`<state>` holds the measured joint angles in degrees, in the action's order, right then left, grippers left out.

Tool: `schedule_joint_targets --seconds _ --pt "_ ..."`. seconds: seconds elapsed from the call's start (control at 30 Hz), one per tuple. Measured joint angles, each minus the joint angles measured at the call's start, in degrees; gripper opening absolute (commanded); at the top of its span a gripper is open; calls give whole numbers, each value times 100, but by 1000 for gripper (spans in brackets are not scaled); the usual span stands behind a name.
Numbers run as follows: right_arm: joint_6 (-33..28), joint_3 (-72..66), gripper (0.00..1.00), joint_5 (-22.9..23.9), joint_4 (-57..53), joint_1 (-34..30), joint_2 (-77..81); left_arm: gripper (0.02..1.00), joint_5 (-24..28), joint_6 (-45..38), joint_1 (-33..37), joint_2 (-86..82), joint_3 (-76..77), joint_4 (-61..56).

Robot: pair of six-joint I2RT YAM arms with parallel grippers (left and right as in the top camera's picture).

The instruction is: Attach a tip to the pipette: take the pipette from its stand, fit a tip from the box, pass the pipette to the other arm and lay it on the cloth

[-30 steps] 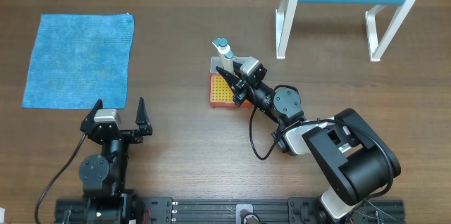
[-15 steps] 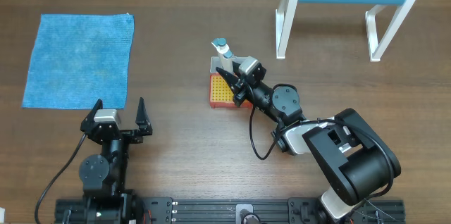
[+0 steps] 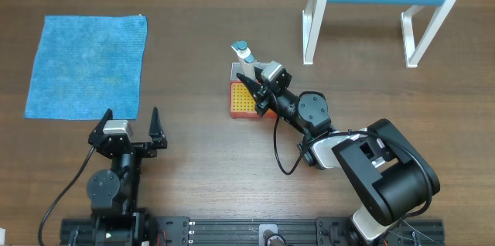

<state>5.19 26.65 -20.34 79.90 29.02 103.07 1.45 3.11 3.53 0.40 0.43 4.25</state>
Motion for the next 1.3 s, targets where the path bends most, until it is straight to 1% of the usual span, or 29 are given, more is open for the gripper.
schedule_joint_targets --seconds 0.93,1.3 --pt "0 111 80 0 -83 4 66 998 0 0 0 0 0 0" --pt "-17 157 80 -107 -310 20 66 998 0 0 0 0 0 0"
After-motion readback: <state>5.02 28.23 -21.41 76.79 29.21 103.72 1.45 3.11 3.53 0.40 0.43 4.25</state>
